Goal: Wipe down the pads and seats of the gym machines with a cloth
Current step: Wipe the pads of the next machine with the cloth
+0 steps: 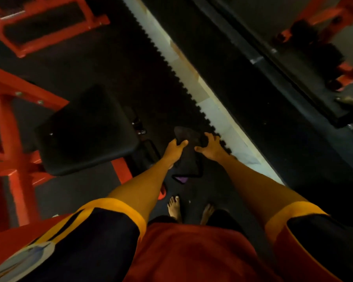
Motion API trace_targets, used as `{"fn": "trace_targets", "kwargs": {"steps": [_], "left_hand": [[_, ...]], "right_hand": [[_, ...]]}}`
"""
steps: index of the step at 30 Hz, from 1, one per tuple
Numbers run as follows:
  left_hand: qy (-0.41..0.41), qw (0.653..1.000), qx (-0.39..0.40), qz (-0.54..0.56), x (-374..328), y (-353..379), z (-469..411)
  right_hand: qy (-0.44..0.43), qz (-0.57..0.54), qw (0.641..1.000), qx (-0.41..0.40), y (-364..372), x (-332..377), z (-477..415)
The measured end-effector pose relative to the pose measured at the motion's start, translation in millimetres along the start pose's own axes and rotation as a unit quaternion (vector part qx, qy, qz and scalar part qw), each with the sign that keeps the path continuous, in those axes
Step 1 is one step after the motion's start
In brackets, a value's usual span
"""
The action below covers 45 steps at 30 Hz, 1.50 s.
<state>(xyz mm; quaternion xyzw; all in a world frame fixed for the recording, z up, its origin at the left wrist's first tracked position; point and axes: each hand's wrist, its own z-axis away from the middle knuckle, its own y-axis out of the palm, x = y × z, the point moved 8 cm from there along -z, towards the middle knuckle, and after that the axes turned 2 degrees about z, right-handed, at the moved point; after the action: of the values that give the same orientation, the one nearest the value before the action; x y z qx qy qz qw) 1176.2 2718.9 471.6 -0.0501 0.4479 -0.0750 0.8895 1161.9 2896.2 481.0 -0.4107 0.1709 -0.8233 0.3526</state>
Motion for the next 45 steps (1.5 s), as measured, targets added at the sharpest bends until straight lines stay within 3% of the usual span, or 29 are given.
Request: {"fn": "trace_targets", "kwargs": {"steps": [4, 8, 11, 14, 17, 24, 29, 32, 34, 38, 42, 45], "left_hand": [[-0.087, 0.992, -0.078, 0.052, 1.4, 0.4, -45.4], [-0.156, 0.963, -0.181, 0.124, -5.3, 5.8, -62.4], [-0.188, 0.945, -0.213, 0.164, -4.9, 7.5, -70.3], [-0.201, 0.926, -0.189, 0.257, -2.2, 9.3, -80.7], [-0.240, 0.883, -0.207, 0.346, 3.9, 4.5, -85.6], [-0.300, 0.840, -0.215, 0.396, 50.0, -19.8, -139.6], [-0.271, 0.833, -0.239, 0.419, 93.4, -53.3, -177.2], [-0.269, 0.822, -0.283, 0.414, 123.4, -73.1, -197.6], [-0.262, 0.836, -0.296, 0.380, 148.9, -81.6, -211.6], [-0.259, 0.832, -0.343, 0.350, 215.0, -105.5, -251.2], [-0.298, 0.840, -0.393, 0.227, 324.1, -120.0, -286.8], [-0.304, 0.836, -0.432, 0.151, 315.8, -132.3, -278.9]], "right_hand": [[-0.083, -0.001, 0.989, 0.118, 23.8, 31.9, -53.6], [-0.116, 0.013, 0.976, 0.184, 41.1, 48.4, -81.9], [-0.143, 0.042, 0.967, 0.208, 42.7, 52.9, -104.2], [-0.133, 0.041, 0.965, 0.223, 36.9, 65.7, -123.5], [-0.122, 0.039, 0.964, 0.233, 41.3, 72.6, -145.7], [-0.093, 0.102, 0.960, 0.245, 83.9, 70.0, -199.3], [-0.074, 0.108, 0.962, 0.239, 140.8, 63.4, -239.7], [-0.067, 0.134, 0.959, 0.239, 178.5, 46.8, -265.1], [-0.076, 0.149, 0.959, 0.227, 199.5, 34.0, -279.5], [-0.124, 0.121, 0.963, 0.205, 252.1, 28.0, -321.8], [-0.163, 0.083, 0.961, 0.207, 320.0, 12.2, -355.7], [-0.198, 0.077, 0.946, 0.245, 359.6, -10.1, -351.6]]}}
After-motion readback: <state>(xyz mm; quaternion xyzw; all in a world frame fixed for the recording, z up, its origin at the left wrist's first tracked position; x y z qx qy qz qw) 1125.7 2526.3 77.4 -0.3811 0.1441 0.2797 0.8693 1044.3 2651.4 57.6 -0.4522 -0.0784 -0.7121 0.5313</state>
